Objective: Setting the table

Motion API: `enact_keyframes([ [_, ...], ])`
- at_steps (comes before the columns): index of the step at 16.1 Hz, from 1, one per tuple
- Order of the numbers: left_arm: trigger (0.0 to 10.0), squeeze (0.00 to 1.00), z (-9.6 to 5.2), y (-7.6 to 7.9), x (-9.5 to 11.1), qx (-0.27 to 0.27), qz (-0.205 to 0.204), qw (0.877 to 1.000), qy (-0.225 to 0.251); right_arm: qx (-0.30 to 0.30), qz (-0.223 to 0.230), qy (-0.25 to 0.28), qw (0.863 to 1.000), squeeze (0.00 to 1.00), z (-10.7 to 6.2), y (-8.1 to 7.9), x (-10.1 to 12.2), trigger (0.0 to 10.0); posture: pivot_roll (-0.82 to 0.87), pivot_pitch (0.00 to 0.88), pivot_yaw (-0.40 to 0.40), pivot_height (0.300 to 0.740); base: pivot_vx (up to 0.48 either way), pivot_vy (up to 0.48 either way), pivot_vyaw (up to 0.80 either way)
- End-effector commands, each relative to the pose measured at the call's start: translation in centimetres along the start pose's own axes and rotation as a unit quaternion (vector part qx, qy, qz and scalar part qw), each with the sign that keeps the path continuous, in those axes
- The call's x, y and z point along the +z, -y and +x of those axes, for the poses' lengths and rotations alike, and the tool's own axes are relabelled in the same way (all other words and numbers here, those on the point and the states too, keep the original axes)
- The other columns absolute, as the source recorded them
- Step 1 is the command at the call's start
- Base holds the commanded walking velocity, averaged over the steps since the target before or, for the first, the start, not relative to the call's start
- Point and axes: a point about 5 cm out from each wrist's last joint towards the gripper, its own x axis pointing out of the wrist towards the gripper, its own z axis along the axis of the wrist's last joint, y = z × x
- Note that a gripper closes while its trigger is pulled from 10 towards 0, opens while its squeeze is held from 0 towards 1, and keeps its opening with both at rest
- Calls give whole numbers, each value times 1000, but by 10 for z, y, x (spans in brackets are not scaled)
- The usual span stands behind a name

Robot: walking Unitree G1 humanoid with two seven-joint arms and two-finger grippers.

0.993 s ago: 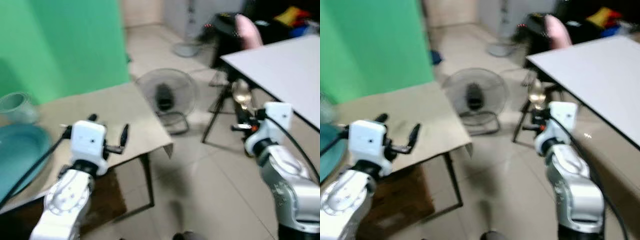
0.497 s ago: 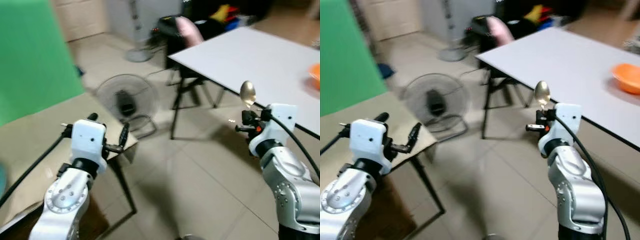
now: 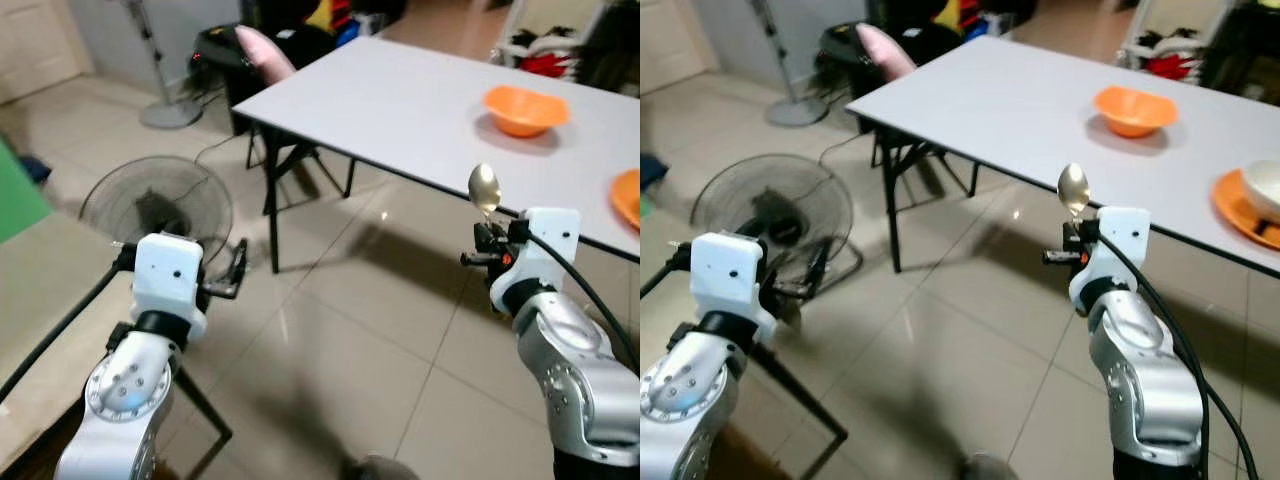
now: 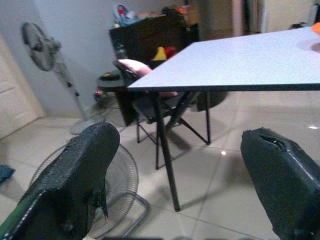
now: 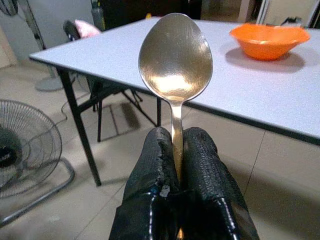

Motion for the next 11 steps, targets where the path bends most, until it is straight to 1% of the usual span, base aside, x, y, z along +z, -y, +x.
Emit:
enact_keyframes([
  [1,10000,0,2,-3,-4,21,-4,1000,-5,-2,7,11,1000,0,1,0,4,10000,-88,0,18,740,0,0,-800],
  [3,10000,0,5,-6,-2,30,-19,999,-1,-2,-10,6,1000,0,3,-4,5,10000,-90,0,20,740,0,0,-800],
  [4,10000,0,5,-6,-2,32,-27,999,0,-1,-19,-6,1000,0,6,-7,2,10000,-88,0,20,740,0,0,-550],
  [5,10000,0,5,-6,-2,32,-27,999,0,0,-25,-5,1000,0,7,-9,2,10000,-88,0,19,740,240,0,0],
  [6,10000,0,4,-6,-4,31,-27,999,-6,13,-33,-9,999,0,9,-15,1,10000,-86,0,19,740,259,0,0],
  [8,10000,0,1,-7,-7,32,-28,999,-11,25,-26,-20,999,0,13,-25,0,10000,-80,0,16,740,281,0,0],
  [9,10000,0,1,-8,-7,33,-28,999,-12,49,-14,-25,998,0,16,-31,0,10000,-76,0,13,740,311,0,0],
  [11,10000,0,1,-10,-7,34,-29,999,-12,49,-22,-23,998,0,19,-37,1,10000,-73,0,11,740,313,0,0],
])
